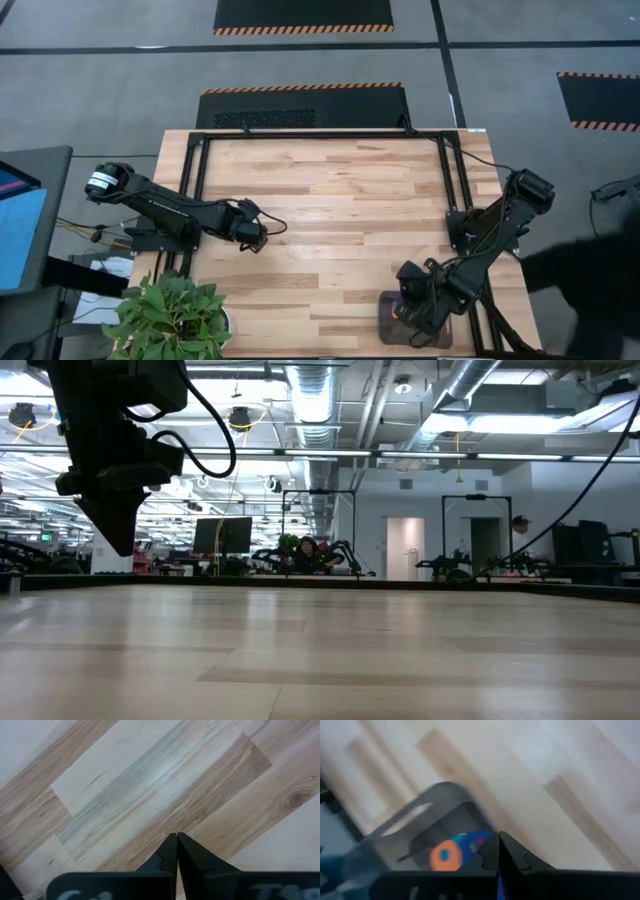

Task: Nest measuring cups in basket
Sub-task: Stack the purple measuring cup on top of the orange measuring cup in the black bin

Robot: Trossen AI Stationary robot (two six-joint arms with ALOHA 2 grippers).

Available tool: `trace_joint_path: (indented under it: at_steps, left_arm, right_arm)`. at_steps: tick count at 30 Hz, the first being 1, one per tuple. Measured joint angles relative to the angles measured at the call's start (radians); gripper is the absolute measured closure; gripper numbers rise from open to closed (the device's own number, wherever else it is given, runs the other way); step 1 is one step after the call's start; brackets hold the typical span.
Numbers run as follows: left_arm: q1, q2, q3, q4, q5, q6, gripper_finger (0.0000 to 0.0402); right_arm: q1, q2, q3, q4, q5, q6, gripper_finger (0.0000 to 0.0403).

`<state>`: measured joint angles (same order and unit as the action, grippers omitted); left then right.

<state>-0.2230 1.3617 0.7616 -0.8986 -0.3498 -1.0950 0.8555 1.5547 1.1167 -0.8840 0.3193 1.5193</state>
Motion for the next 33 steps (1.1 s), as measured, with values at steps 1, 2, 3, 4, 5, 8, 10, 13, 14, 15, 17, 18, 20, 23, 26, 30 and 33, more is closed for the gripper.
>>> trace_joint_path:
  at_steps: [1, 2, 3, 4, 5, 8, 10, 13, 14, 15, 17, 18, 20, 23, 26, 30, 33]
  left_arm:
    - [0.0, 0.0, 0.0, 0.0, -0.003, 0.0, 0.0401]
    - [0.0, 0.0, 0.0, 0.0, -0.003, 0.0, 0.0401]
    - [0.0, 0.0, 0.0, 0.0, -0.003, 0.0, 0.0401]
    - [0.0, 0.0, 0.0, 0.0, -0.003, 0.0, 0.0401]
    - [0.0, 0.0, 0.0, 0.0, -0.003, 0.0, 0.0401]
    - [0.0, 0.0, 0.0, 0.0, -0.004, 0.0, 0.0401]
    - [0.0, 0.0, 0.0, 0.0, -0.005, 0.0, 0.0401]
    - [0.0, 0.0, 0.0, 0.0, -0.004, 0.0, 0.0402]
    - [0.0, 0.0, 0.0, 0.0, -0.004, 0.0, 0.0401]
    - [0.0, 0.0, 0.0, 0.0, -0.004, 0.0, 0.0401]
    - [0.0, 0.0, 0.0, 0.0, -0.004, 0.0, 0.0401]
    - [0.0, 0.0, 0.0, 0.0, -0.004, 0.0, 0.0402]
    - [0.0, 0.0, 0.0, 0.0, -0.004, 0.001, 0.0401]
    - [0.0, 0.0, 0.0, 0.0, -0.008, 0.001, 0.0402]
    - [0.0, 0.0, 0.0, 0.0, -0.026, 0.002, 0.0401]
    - [0.0, 0.0, 0.0, 0.0, -0.033, 0.002, 0.0401]
    - [0.0, 0.0, 0.0, -0.001, -0.033, 0.003, 0.0401]
  right_arm:
    - [0.0, 0.0, 0.006, 0.019, 0.0, -0.033, 0.0387]
    - [0.001, 0.0, 0.015, 0.036, -0.001, -0.067, 0.039]
    - [0.003, 0.0, 0.025, 0.052, -0.001, -0.093, 0.0393]
    - [0.005, 0.0, 0.032, 0.062, -0.001, -0.115, 0.0394]
    - [0.008, 0.0, 0.039, 0.065, -0.001, -0.129, 0.0395]
    - [0.015, 0.0, 0.05, 0.049, -0.001, -0.135, 0.0391]
    - [0.015, 0.0, 0.05, 0.019, -0.002, -0.097, 0.0384]
    - [0.019, 0.002, 0.05, -0.016, -0.023, -0.036, 0.0379]
    - [0.022, 0.004, 0.05, -0.016, -0.036, -0.027, 0.038]
    - [0.028, 0.005, 0.05, -0.014, -0.044, -0.022, 0.0382]
    - [0.037, 0.005, 0.05, -0.004, -0.066, -0.02, 0.039]
    - [0.042, 0.005, 0.05, 0.013, -0.073, -0.029, 0.0393]
    - [0.053, 0.005, 0.05, 0.071, -0.084, -0.071, 0.0397]
    - [0.071, 0.005, 0.05, 0.177, -0.101, -0.144, 0.0396]
    - [0.075, 0.028, 0.051, 0.218, -0.149, -0.155, 0.0388]
    - [0.078, 0.078, 0.05, 0.244, -0.23, -0.159, 0.039]
    - [0.08, 0.119, 0.049, 0.254, -0.243, -0.165, 0.0396]
